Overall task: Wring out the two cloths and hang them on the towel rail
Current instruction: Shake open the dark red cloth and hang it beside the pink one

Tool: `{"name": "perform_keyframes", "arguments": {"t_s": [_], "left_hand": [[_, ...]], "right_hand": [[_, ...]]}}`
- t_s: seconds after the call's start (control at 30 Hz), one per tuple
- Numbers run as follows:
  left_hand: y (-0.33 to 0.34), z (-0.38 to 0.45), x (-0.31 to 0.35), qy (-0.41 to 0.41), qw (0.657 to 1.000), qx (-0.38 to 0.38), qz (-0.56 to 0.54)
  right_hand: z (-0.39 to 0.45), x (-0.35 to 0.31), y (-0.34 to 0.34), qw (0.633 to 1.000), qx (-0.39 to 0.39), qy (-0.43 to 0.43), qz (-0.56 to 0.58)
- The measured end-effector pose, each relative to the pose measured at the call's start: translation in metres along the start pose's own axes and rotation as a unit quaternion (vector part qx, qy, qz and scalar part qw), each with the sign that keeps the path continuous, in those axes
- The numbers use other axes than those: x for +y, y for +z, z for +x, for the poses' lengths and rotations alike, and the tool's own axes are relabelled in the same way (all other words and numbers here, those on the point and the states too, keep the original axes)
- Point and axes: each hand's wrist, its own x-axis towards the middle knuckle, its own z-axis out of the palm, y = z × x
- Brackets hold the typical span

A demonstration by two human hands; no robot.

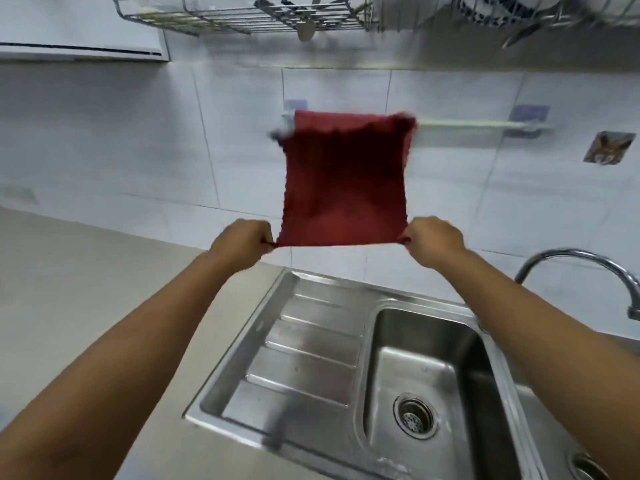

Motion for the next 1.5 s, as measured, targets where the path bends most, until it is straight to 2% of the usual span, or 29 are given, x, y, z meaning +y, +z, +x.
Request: {"name": "perform_keyframes", "arguments": {"t_s": [0.03,0.07,0.2,0.33,0.37,0.47,0.57,0.63,0.7,0.8,0.93,1.0,1.07,1.1,1.17,1.27,1.33,1.43,1.5], "left_hand": [[0.014,-0.003,-0.006,-0.011,0.999,-0.032,-0.01],[0.022,-0.003,-0.007,-0.012,0.999,-0.026,-0.021],[0.018,0.004,0.016,-0.021,0.997,0.072,-0.018],[0.009,-0.001,0.04,-0.005,0.973,0.22,-0.075],[0.01,-0.004,0.043,-0.001,0.969,0.232,-0.083],[0.023,-0.011,0.039,-0.006,0.983,0.178,-0.039],[0.027,-0.011,0.027,-0.021,0.98,0.192,-0.054],[0.027,-0.011,0.025,-0.031,0.982,0.179,-0.043],[0.029,-0.013,0.027,-0.033,0.983,0.178,-0.037],[0.021,-0.007,0.033,-0.054,0.983,0.165,-0.063],[0.003,0.015,0.052,-0.082,0.978,0.07,-0.179],[-0.003,0.026,0.063,-0.104,0.945,0.026,-0.308],[-0.01,0.035,0.078,-0.126,0.891,-0.027,-0.436],[-0.012,0.04,0.087,-0.128,0.869,-0.05,-0.475],[-0.015,0.049,0.102,-0.114,0.851,-0.071,-0.507],[-0.012,0.065,0.125,-0.086,0.852,-0.054,-0.513],[-0.01,0.074,0.139,-0.071,0.863,-0.027,-0.5],[-0.009,0.093,0.162,-0.053,0.872,0.007,-0.487],[-0.009,0.104,0.177,-0.045,0.862,0.013,-0.504]], "right_hand": [[-0.005,0.005,0.016,0.998,-0.059,0.016,-0.003],[-0.008,0.007,0.024,0.997,-0.073,0.023,0.004],[-0.006,0.003,0.02,0.991,-0.028,0.072,0.113],[-0.016,0.002,0.006,0.967,0.139,0.084,0.197],[-0.019,0.001,0.003,0.963,0.163,0.077,0.199],[-0.028,0.005,0.006,0.982,0.085,0.049,0.161],[-0.029,0.019,0.004,0.976,0.053,0.065,0.202],[-0.029,0.026,0.001,0.981,0.006,0.041,0.19],[-0.028,0.029,-0.001,0.975,-0.049,0.025,0.216],[-0.019,0.038,-0.011,0.945,-0.117,0.038,0.302],[0.0,0.059,-0.034,0.884,-0.153,0.126,0.424],[0.008,0.073,-0.044,0.842,-0.166,0.174,0.483],[0.016,0.088,-0.053,0.823,-0.154,0.213,0.504],[0.019,0.096,-0.057,0.827,-0.14,0.229,0.494],[0.024,0.108,-0.062,0.859,-0.11,0.251,0.432],[0.029,0.119,-0.074,0.92,-0.059,0.26,0.288],[0.034,0.121,-0.083,0.946,-0.038,0.253,0.197],[0.044,0.13,-0.098,0.949,-0.004,0.275,0.155],[0.049,0.136,-0.107,0.927,0.021,0.277,0.252]]}}
